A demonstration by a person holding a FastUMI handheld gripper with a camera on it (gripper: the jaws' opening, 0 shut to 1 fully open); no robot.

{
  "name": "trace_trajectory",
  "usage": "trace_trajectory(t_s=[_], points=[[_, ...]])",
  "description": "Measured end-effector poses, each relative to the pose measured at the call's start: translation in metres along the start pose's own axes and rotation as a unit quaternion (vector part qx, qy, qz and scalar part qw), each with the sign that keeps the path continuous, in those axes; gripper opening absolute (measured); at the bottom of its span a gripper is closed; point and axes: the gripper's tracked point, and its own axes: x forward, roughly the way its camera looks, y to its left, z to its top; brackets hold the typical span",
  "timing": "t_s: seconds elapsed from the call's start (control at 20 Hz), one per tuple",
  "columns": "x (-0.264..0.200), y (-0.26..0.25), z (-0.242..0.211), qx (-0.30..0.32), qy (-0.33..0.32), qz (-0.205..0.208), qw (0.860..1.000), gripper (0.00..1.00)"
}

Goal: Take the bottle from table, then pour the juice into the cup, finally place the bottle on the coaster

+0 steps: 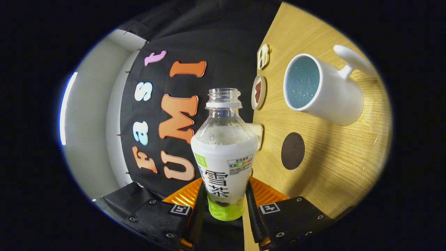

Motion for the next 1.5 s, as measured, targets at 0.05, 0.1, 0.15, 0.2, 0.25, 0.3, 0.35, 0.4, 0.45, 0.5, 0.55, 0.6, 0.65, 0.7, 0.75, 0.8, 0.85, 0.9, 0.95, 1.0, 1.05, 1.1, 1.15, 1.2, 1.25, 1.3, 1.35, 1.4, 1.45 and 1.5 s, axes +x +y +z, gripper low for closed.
trace_trajectory(t_s=[0.05, 0.1, 0.15, 0.2, 0.25, 0.3, 0.35, 0.4, 0.45, 0.5, 0.55, 0.6, 0.65, 0.7, 0.75, 0.8, 0.85, 0.9, 0.95, 1.0, 1.05, 1.1, 1.15, 1.2, 1.25, 1.3, 1.35, 1.4, 1.45, 1.5], points=[[0.001, 0.0, 0.001, 0.007, -0.001, 0.002, 1.0, 0.58], [0.0, 0.001, 0.003, 0.015, -0.003, 0.004, 1.0, 0.58], [0.001, 0.002, 0.005, 0.024, -0.006, 0.007, 1.0, 0.57], [0.001, 0.003, 0.006, 0.033, -0.007, 0.01, 0.999, 0.57], [0.002, 0.003, 0.007, 0.041, -0.009, 0.013, 0.999, 0.57], [0.002, 0.005, 0.008, 0.047, -0.01, 0.014, 0.999, 0.57], [0.003, 0.005, 0.01, 0.054, -0.012, 0.014, 0.998, 0.58], [0.003, 0.007, 0.01, 0.06, -0.013, 0.016, 0.998, 0.58], [0.002, 0.008, 0.012, 0.069, -0.015, 0.019, 0.997, 0.57], [0.003, 0.01, 0.013, 0.079, -0.017, 0.022, 0.996, 0.57], [0.002, 0.011, 0.014, 0.09, -0.019, 0.026, 0.995, 0.57], [0.001, 0.011, 0.014, 0.099, -0.023, 0.03, 0.994, 0.57], [0.001, 0.013, 0.016, 0.106, -0.025, 0.033, 0.993, 0.57], [0.002, 0.013, 0.017, 0.111, -0.028, 0.034, 0.993, 0.57], [0.001, 0.013, 0.019, 0.115, -0.031, 0.035, 0.992, 0.57], [0.001, 0.013, 0.02, 0.117, -0.032, 0.037, 0.992, 0.57], [0.0, 0.014, 0.02, 0.121, -0.034, 0.039, 0.991, 0.57], [0.001, 0.015, 0.021, 0.124, -0.036, 0.041, 0.991, 0.57], [0.002, 0.015, 0.023, 0.126, -0.036, 0.042, 0.99, 0.57], [0.001, 0.014, 0.022, 0.125, -0.037, 0.043, 0.99, 0.57], [0.0, 0.014, 0.02, 0.126, -0.037, 0.044, 0.99, 0.57], [0.0, 0.014, 0.022, 0.127, -0.038, 0.045, 0.99, 0.57], [-0.002, 0.016, 0.022, 0.127, -0.038, 0.048, 0.99, 0.57], [-0.002, 0.017, 0.022, 0.128, -0.038, 0.049, 0.99, 0.57], [-0.003, 0.015, 0.023, 0.13, -0.038, 0.049, 0.99, 0.57], [-0.003, 0.014, 0.023, 0.134, -0.039, 0.048, 0.989, 0.57], [-0.003, 0.014, 0.024, 0.138, -0.04, 0.047, 0.989, 0.57], [-0.003, 0.014, 0.024, 0.141, -0.041, 0.047, 0.988, 0.57], [-0.006, 0.014, 0.025, 0.144, -0.043, 0.047, 0.988, 0.57], [-0.006, 0.014, 0.027, 0.146, -0.044, 0.048, 0.987, 0.57]])
